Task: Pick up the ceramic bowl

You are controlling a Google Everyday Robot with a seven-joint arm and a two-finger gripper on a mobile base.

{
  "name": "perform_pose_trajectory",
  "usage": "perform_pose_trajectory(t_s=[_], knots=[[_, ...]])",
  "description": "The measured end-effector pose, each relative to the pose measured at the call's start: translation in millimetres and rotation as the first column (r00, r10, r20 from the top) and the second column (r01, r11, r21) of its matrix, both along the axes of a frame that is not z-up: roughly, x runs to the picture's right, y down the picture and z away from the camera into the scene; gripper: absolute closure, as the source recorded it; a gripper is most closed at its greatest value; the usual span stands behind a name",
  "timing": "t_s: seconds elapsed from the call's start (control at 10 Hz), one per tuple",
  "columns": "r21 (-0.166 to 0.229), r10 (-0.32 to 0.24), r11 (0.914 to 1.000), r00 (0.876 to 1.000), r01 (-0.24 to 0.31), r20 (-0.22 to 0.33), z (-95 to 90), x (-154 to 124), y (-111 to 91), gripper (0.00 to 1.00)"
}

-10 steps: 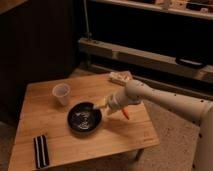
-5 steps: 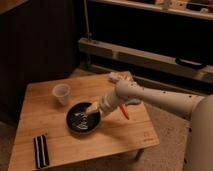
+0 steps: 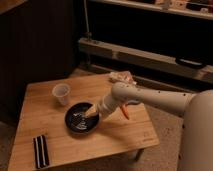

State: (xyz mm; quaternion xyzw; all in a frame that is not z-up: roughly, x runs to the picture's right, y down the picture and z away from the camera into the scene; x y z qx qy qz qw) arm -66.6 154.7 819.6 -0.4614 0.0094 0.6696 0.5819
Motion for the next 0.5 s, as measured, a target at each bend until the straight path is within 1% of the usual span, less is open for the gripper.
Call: perform_pose_trajectory(t_s=[0.4, 0.5], knots=[[-0.031, 0.01, 0.9995, 0.999, -0.011, -0.035, 14.0, 1.5, 6.4, 0.35], [-0.038, 0.014, 0.9992, 0.999, -0.016, -0.043, 16.4, 2.4, 8.4, 0.4]])
